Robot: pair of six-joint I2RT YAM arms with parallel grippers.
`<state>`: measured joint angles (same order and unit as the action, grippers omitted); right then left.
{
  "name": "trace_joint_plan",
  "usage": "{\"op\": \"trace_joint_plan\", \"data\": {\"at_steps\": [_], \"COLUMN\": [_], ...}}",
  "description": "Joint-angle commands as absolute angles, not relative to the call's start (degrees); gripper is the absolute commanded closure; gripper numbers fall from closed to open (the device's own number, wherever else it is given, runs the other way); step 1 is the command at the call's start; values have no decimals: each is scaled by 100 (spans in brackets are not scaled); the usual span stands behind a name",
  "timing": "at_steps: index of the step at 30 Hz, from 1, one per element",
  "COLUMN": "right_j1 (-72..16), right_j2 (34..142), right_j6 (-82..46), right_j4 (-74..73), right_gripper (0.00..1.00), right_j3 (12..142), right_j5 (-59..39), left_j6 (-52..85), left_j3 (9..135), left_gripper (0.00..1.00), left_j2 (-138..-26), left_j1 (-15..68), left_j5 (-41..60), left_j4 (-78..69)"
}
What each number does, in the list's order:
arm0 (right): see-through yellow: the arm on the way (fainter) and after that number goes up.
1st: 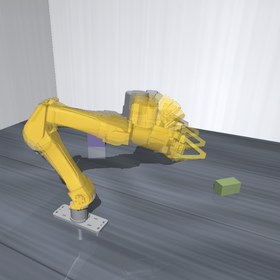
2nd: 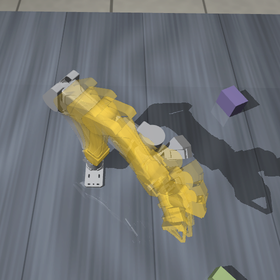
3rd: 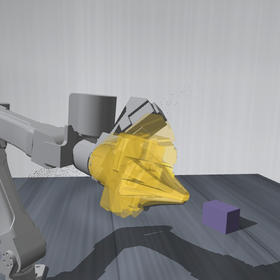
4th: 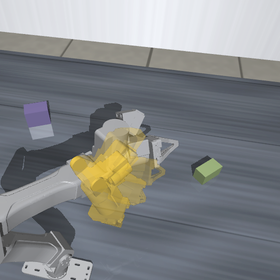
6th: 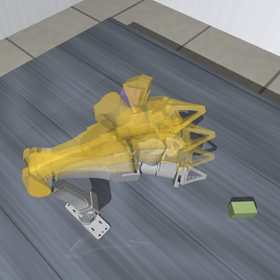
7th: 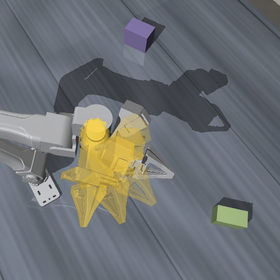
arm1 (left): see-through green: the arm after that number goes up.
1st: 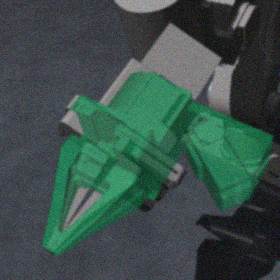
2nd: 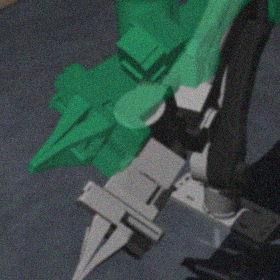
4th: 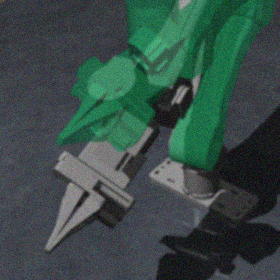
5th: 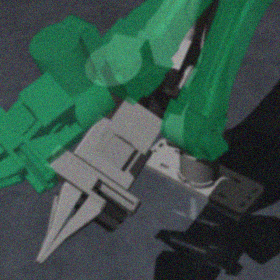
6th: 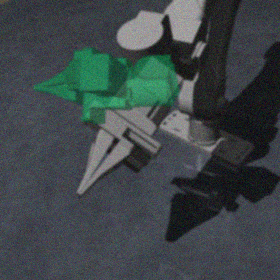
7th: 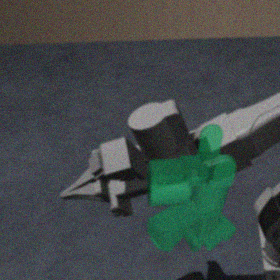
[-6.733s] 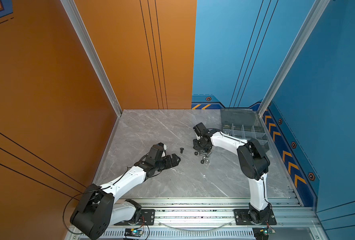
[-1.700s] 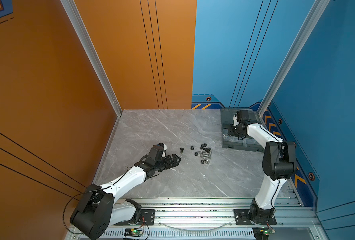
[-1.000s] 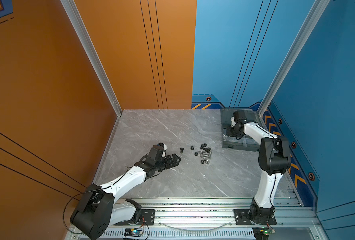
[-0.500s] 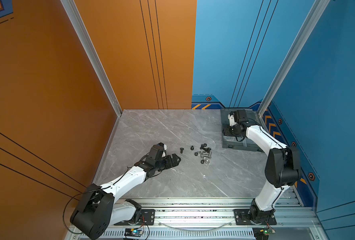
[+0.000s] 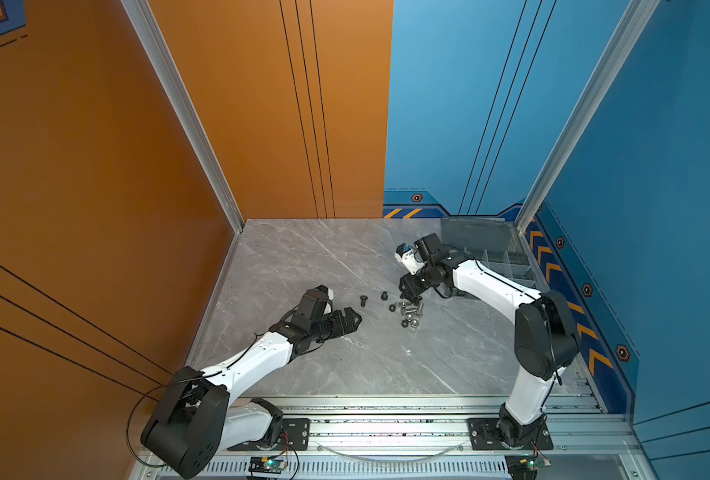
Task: Sort the screws and nuts into containers
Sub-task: 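Move the right gripper back to the pile over the remaining parts, then lower the right gripper and close it on a silver wing nut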
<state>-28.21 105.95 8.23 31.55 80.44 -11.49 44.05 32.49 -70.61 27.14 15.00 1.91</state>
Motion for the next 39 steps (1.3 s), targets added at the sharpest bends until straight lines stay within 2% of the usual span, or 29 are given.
{"op": "trace_joint_plan", "data": {"at_steps": [1, 12, 17, 39], "right_j1": [-3051, -3264, -3300, -3359], "right_j2": [10862, 11305, 11441, 11765], "right_j6": [1373, 1699, 1834, 2199], "right_j4": [3700, 3920, 3981, 4265], "right_gripper": [48, 51, 55, 60], "right_j3": [8340, 8527, 8628, 8844], "right_j5": [-653, -370, -402, -605], "left_j6": [4412, 4413, 4420, 4436], "left_j3": [3228, 3226, 3226, 3285], "left_gripper": [2, 2, 2, 2], "left_j2": [-6979, -6965, -6952, -7055], "left_j1": [2768, 2760, 2761, 2786], "left_j5": [1435, 1428, 1423, 1410], "left_j4": [222, 244, 268, 260]}}
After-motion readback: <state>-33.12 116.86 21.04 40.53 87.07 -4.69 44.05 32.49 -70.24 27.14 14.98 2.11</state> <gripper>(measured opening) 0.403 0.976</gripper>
